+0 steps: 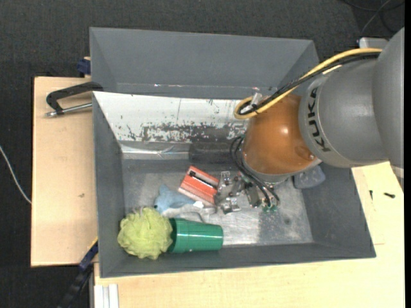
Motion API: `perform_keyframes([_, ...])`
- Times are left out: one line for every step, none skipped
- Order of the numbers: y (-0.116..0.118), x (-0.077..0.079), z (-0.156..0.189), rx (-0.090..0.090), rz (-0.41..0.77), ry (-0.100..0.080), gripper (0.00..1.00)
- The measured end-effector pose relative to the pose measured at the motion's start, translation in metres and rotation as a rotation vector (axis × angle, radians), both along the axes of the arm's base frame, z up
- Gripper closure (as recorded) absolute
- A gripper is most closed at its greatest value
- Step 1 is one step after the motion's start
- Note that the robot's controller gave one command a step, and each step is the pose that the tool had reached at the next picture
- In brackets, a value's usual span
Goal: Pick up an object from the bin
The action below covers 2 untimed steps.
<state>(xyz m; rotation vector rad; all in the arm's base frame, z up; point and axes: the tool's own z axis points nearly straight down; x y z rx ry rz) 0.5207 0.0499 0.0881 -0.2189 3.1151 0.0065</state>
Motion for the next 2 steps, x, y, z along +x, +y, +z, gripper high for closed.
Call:
perform_keyframes([-0.0017, -0.0043, -0.0069, -0.003, -0.001, 0.010, 0.00])
perform_keyframes([-0.0017, -0.0042, -0.0070, -0.003, -0.001, 0.009, 0.00])
